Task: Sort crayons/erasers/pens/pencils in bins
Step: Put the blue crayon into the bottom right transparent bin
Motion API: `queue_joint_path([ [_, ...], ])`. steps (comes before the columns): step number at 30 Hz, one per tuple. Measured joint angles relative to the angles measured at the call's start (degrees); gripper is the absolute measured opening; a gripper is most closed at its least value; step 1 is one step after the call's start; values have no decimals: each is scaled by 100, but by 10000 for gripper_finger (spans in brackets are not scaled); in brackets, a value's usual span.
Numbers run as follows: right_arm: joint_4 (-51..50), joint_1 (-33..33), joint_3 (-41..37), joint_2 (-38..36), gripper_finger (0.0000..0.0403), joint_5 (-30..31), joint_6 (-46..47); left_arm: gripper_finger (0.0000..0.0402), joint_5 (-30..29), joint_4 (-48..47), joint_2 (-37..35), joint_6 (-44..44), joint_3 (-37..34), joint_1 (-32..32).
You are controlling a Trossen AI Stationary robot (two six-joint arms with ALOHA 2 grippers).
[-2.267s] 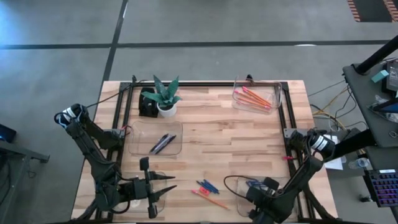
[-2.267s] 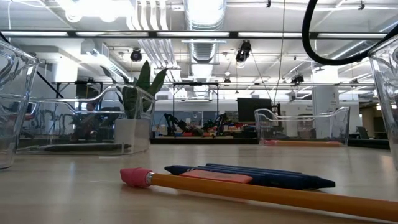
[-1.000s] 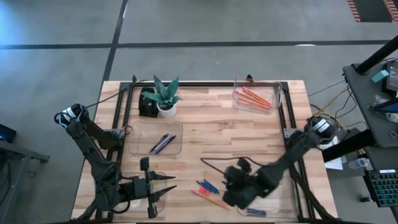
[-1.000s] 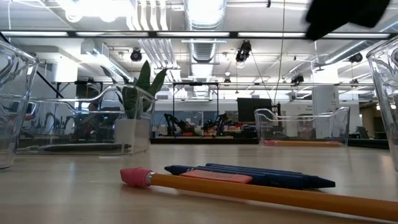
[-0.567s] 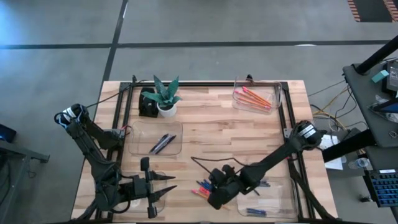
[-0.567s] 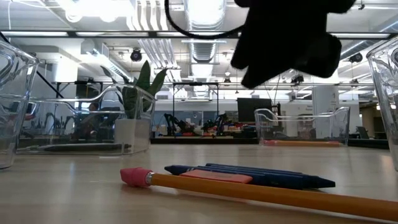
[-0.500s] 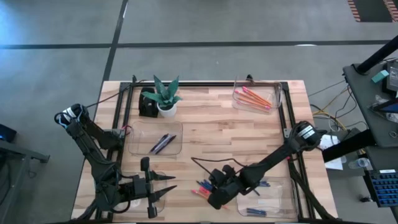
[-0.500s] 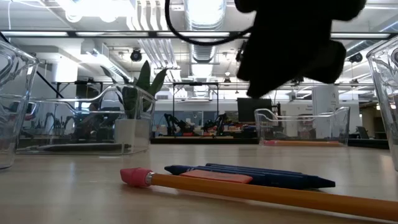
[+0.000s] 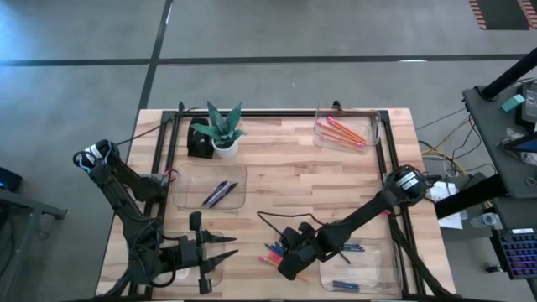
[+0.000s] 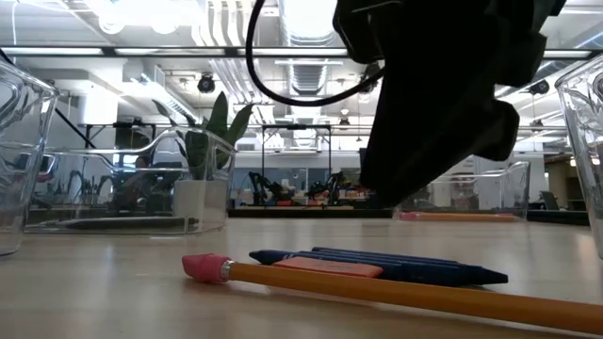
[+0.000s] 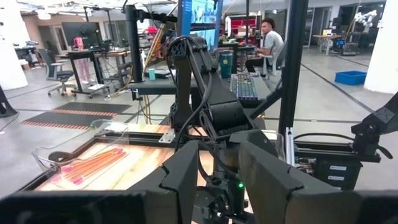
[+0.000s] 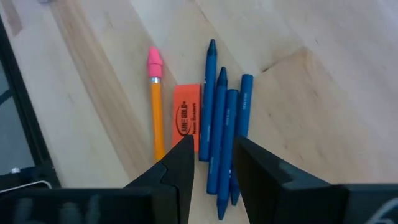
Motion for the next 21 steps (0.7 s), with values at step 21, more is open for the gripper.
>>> queue_joint_path([
  [21, -120, -185, 0, 343, 98, -73, -871, 107, -2, -4, -43, 639, 0, 2],
])
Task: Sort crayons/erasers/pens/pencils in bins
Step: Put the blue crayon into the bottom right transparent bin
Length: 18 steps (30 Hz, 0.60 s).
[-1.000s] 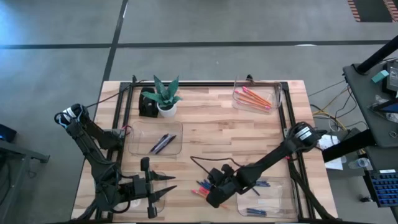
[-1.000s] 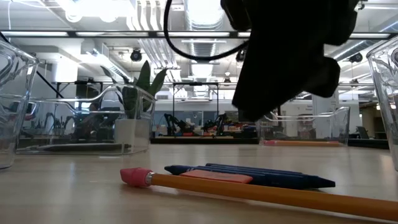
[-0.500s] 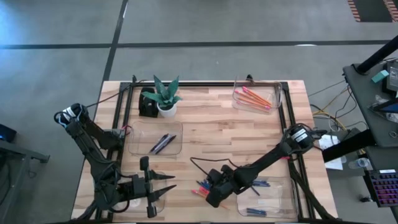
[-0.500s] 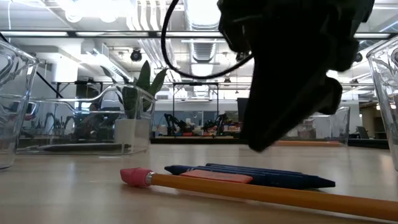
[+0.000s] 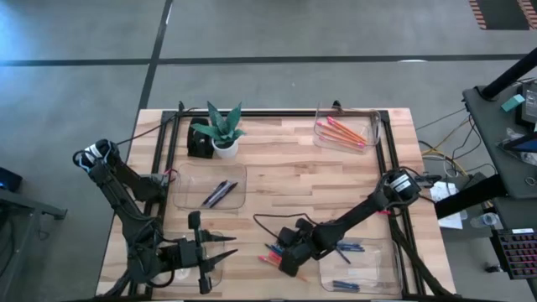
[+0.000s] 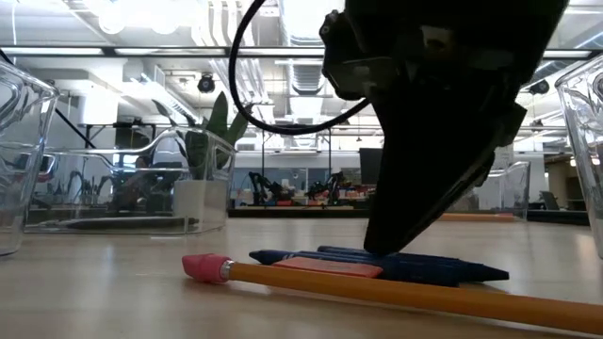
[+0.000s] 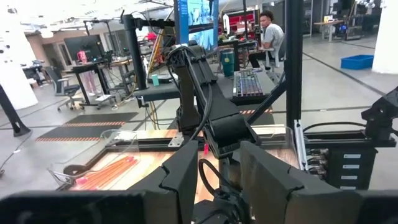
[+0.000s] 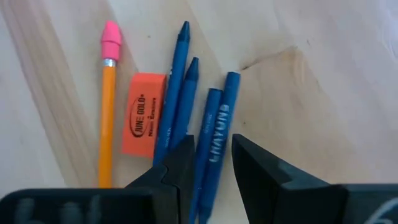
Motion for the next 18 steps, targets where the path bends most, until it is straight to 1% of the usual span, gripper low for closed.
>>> queue_joint_path([
  [7, -525, -88, 4, 0, 98, 252, -192, 107, 0, 0, 0, 4, 0, 0],
  [12, -553, -126, 9, 0, 97, 244, -391, 107, 0, -2, 0, 6, 0, 2],
  [18, -589, -181, 6, -51, 89, 226, -408, 107, 0, -2, 0, 6, 0, 2],
])
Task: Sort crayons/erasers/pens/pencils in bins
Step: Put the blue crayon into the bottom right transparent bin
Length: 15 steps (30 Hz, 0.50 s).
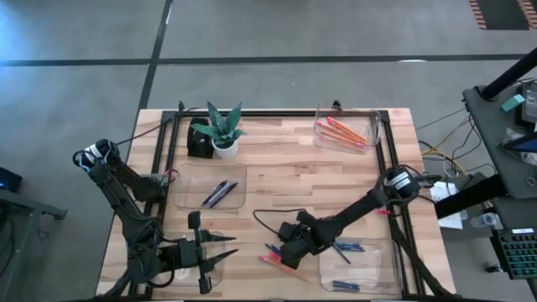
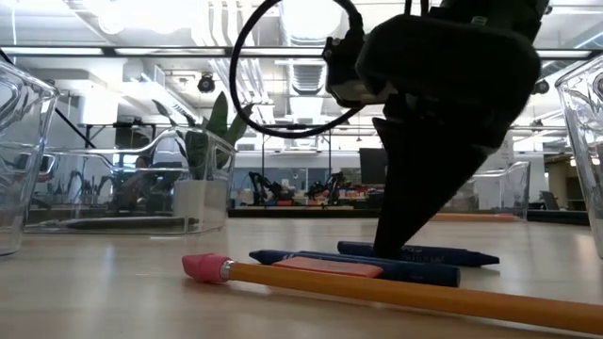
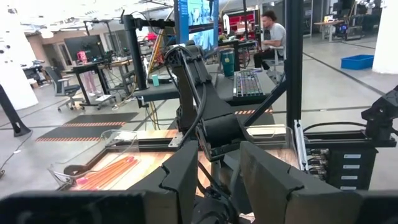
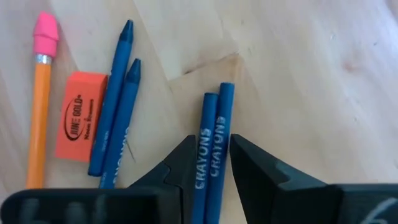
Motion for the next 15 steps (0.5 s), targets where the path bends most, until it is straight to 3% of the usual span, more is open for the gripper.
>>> queue_joint_path([
  [15, 6, -132, -6, -158, 86, 97, -96, 107, -2, -6, 0, 0, 0, 0],
])
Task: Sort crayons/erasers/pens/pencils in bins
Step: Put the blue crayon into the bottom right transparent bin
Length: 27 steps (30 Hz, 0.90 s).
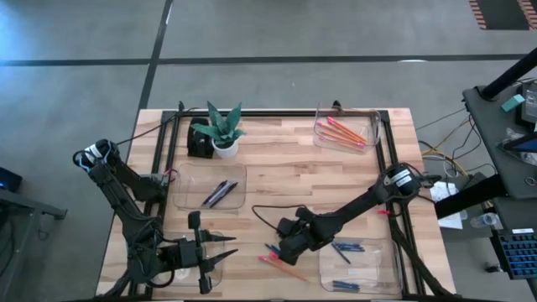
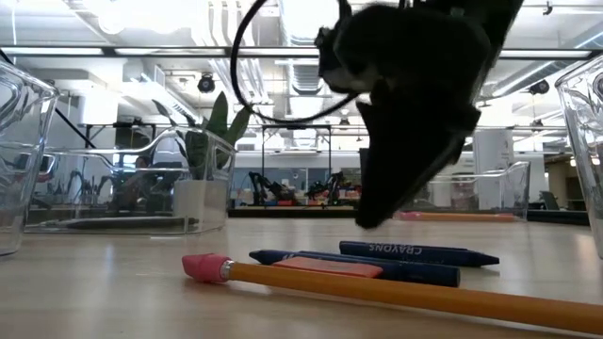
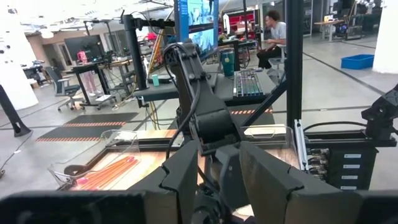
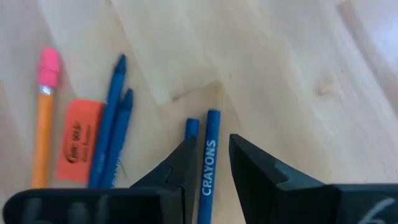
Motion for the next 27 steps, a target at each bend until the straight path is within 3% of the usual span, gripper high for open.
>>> queue_joint_path([
  [27, -1111, -23, -5, 100, 75, -140, 191, 107, 0, -35, 2, 144, 0, 28],
])
